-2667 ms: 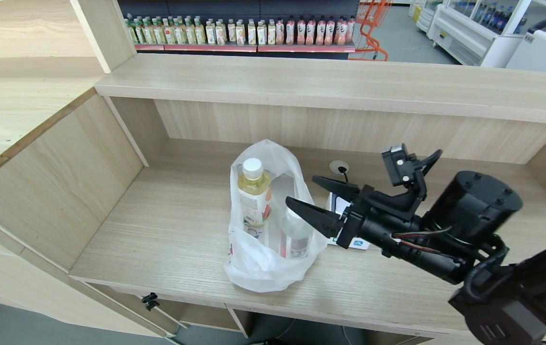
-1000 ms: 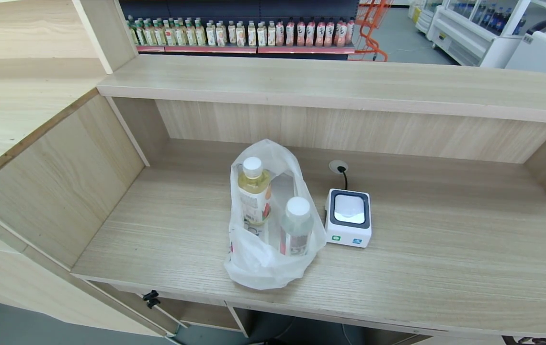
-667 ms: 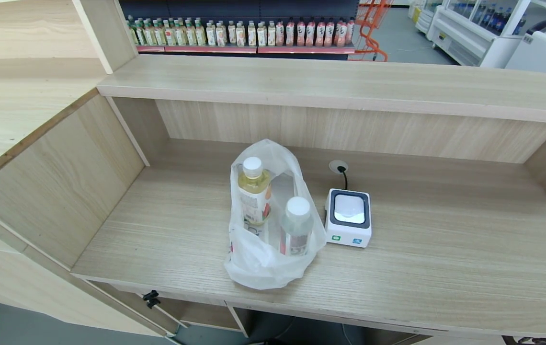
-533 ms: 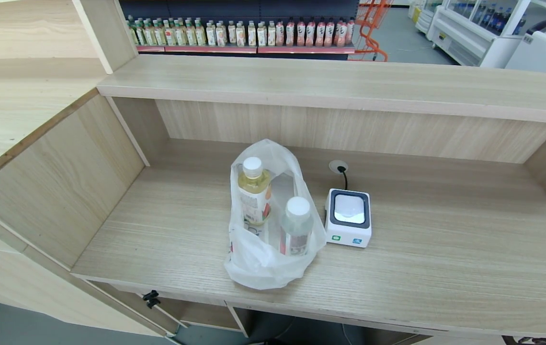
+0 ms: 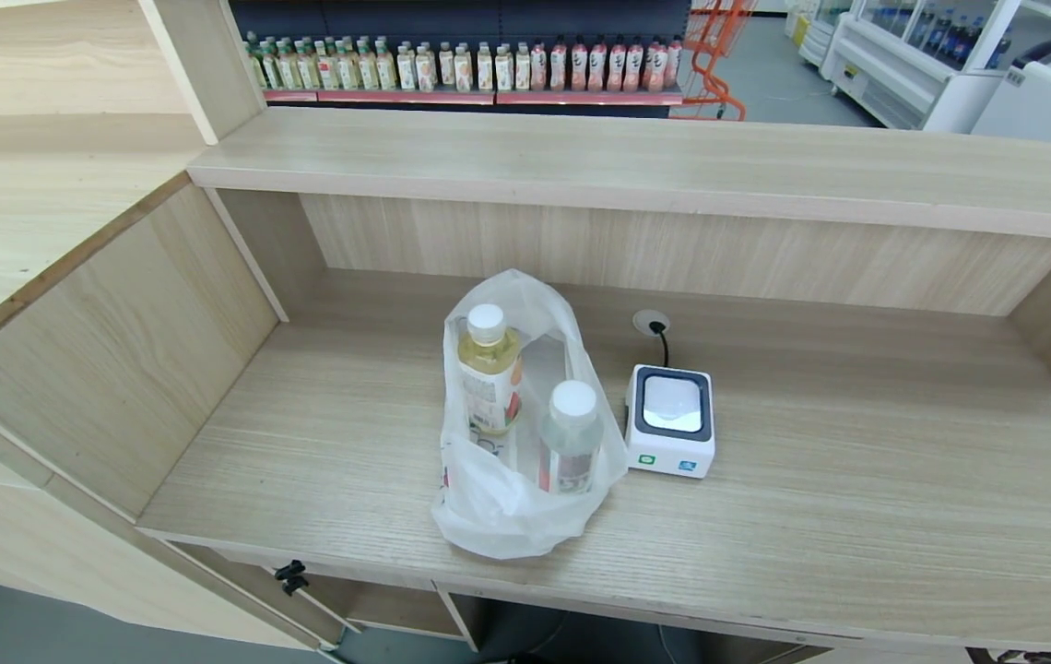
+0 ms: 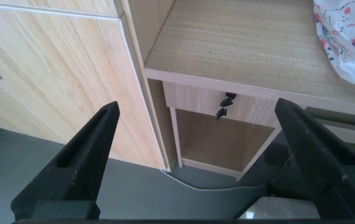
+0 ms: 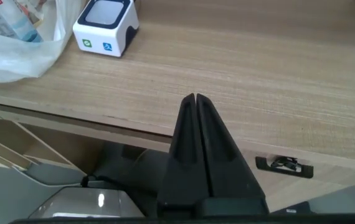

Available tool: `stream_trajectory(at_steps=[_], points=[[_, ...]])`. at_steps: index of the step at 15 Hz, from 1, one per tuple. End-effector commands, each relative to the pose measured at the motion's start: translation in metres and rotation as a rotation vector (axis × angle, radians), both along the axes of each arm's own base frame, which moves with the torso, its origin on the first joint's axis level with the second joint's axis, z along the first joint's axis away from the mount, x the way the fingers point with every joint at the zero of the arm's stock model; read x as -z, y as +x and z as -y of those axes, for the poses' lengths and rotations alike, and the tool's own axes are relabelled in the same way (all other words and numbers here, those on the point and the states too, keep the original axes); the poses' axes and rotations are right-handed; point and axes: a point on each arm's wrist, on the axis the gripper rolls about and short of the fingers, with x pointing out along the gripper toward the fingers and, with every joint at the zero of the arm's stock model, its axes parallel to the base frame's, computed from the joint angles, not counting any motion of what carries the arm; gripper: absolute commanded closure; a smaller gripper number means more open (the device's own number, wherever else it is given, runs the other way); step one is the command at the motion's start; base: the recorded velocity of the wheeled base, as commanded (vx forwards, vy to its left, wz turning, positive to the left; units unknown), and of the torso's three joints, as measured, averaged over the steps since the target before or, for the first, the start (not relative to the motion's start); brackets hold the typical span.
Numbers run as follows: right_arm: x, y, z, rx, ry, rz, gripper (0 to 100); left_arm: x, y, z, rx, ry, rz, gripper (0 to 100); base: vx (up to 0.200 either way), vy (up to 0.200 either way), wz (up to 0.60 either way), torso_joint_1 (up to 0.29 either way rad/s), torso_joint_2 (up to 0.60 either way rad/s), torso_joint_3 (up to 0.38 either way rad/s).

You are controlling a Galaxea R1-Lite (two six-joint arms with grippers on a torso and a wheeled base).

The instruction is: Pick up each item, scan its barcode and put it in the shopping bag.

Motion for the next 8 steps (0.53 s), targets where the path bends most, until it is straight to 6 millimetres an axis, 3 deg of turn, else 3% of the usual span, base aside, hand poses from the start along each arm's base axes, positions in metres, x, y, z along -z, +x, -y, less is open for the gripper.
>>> stream_trajectory(at_steps=[1,8], points=[[-0.0002,0.0003,0.0,-0.001,0.0,-0.004,100,0.0,0.0,0.0,0.0,0.0,0.0,0,0.2,0.0,0.0,-0.007,-0.02,-0.002],[-0.0002,0.0003,0.0,-0.001,0.0,-0.004,100,0.0,0.0,0.0,0.0,-0.003,0.0,0,0.0,0.0,0.0,0.0,0.0,0.0]])
